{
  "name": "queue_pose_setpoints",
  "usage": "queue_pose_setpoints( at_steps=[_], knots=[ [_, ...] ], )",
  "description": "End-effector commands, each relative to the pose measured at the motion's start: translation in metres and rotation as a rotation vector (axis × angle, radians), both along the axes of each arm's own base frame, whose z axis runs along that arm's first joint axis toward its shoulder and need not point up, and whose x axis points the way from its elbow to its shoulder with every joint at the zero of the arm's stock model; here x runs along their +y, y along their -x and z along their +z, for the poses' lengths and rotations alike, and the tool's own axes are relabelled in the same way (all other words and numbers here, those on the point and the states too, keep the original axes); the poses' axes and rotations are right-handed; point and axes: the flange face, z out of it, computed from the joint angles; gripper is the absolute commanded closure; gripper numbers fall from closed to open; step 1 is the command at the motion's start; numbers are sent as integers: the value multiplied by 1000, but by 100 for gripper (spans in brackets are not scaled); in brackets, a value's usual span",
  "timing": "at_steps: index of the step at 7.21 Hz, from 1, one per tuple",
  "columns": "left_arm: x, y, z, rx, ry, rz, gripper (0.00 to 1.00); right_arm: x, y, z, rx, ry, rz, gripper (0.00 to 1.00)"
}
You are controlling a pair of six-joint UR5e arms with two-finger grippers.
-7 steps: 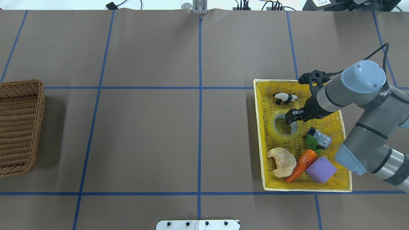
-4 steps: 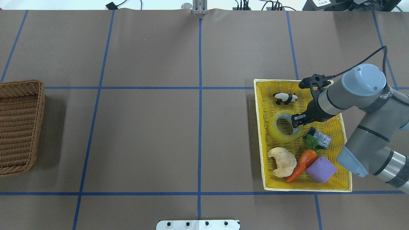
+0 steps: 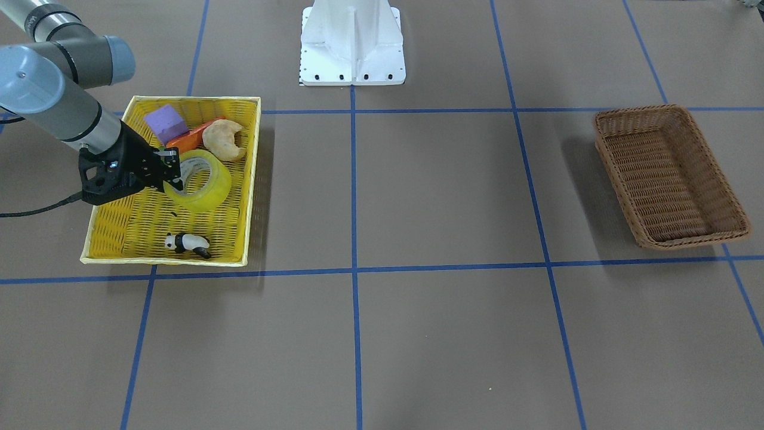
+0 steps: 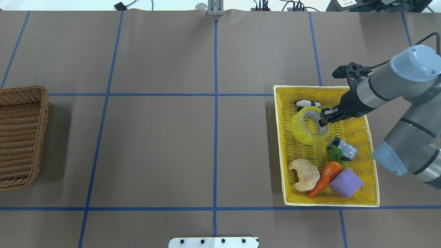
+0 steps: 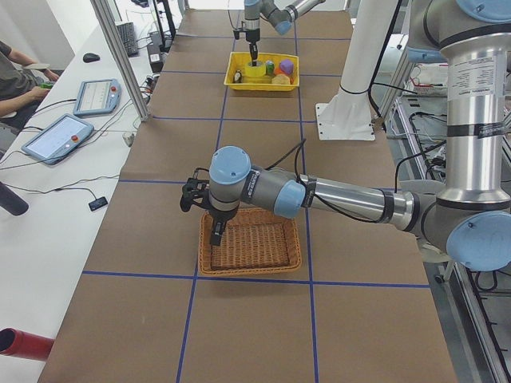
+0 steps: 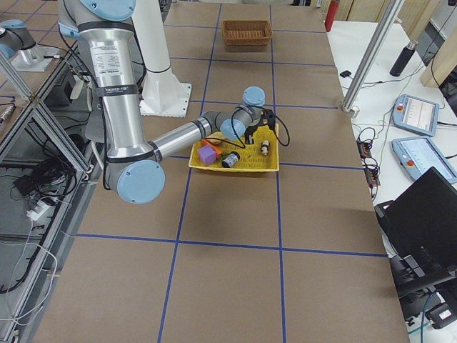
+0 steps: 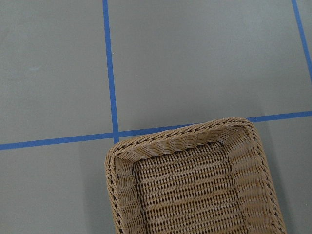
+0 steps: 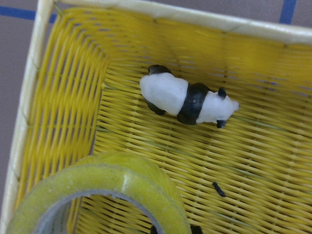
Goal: Move tape to another basket
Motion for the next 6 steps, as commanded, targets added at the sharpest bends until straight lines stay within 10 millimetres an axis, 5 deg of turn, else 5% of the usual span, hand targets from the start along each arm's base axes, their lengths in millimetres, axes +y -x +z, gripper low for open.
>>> queue_pose_setpoints(
  at_steps=[1, 3, 6],
  knots=[
    [6, -10, -17, 175, -4, 66, 2, -13, 11, -67, -109, 119, 49, 100],
    [8, -15, -27, 279, -14, 106, 2, 7, 45, -147, -236, 177, 19, 100],
    [6, -19, -38, 379, 96, 80, 2, 61, 70, -177, -480, 181, -47, 100]
  ],
)
